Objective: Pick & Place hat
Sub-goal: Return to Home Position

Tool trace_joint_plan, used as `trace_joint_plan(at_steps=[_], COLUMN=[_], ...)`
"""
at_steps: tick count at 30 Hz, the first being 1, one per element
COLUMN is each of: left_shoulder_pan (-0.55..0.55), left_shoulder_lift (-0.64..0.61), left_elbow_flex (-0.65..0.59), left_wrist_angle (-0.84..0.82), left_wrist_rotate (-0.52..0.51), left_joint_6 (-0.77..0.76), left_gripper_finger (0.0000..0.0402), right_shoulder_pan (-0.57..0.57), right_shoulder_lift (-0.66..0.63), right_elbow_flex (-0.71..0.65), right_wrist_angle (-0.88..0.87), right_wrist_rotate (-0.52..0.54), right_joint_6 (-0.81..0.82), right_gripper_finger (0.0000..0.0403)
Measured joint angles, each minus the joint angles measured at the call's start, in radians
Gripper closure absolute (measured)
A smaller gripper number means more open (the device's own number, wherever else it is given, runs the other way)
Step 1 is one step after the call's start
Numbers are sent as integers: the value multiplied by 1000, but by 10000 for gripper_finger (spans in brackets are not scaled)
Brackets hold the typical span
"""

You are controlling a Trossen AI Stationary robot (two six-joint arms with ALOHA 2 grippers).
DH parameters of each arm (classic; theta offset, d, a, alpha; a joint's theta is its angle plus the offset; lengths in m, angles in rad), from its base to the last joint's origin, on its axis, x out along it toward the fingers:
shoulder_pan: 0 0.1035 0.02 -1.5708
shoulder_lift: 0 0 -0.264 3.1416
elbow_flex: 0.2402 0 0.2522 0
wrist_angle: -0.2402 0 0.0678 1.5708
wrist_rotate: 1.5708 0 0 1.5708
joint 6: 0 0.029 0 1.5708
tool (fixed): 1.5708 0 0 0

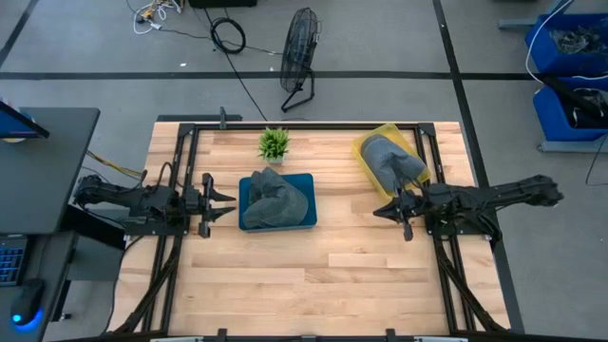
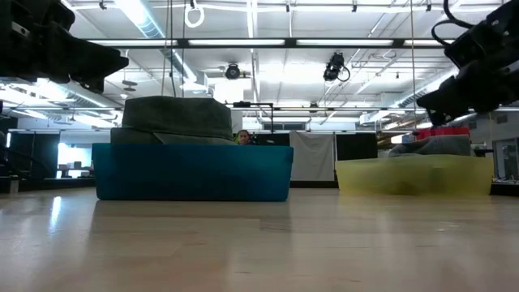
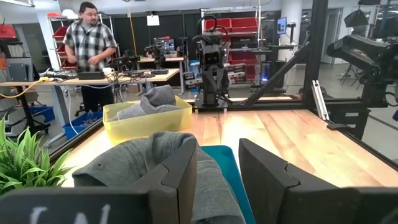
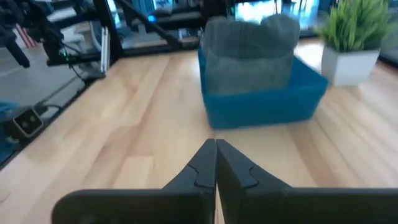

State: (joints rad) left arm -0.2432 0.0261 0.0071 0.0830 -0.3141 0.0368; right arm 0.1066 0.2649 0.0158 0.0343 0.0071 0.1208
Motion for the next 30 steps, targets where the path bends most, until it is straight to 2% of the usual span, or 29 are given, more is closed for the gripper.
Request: trace_joint_plan(at_steps=[5, 11, 17, 23, 30], left_shoulder_pan=[0, 0, 0, 0, 0], left_shoulder_lift=[0, 0, 0, 0, 0], left_elbow_flex=[0, 0, 0, 0, 0], left_wrist_angle=[5, 7, 8, 10, 10], left_wrist_rotate=[0, 0, 0, 1, 1], left_joint_6=[0, 0, 0, 0, 0], left_gripper_finger=[278, 278, 278, 278, 278], right_shoulder_pan=[0, 0, 0, 0, 0], right_shoulder_lift=[-42, -71, -85, -84, -84], right_elbow_flex=[18, 73, 75, 75, 75], right_wrist_angle=[-62, -237, -254, -247, -246], right_wrist_rotate=[-35, -24, -13, 98, 101], right_joint_6=[-8, -2, -7, 28, 104], right_gripper_finger=[393, 393, 393, 393, 393])
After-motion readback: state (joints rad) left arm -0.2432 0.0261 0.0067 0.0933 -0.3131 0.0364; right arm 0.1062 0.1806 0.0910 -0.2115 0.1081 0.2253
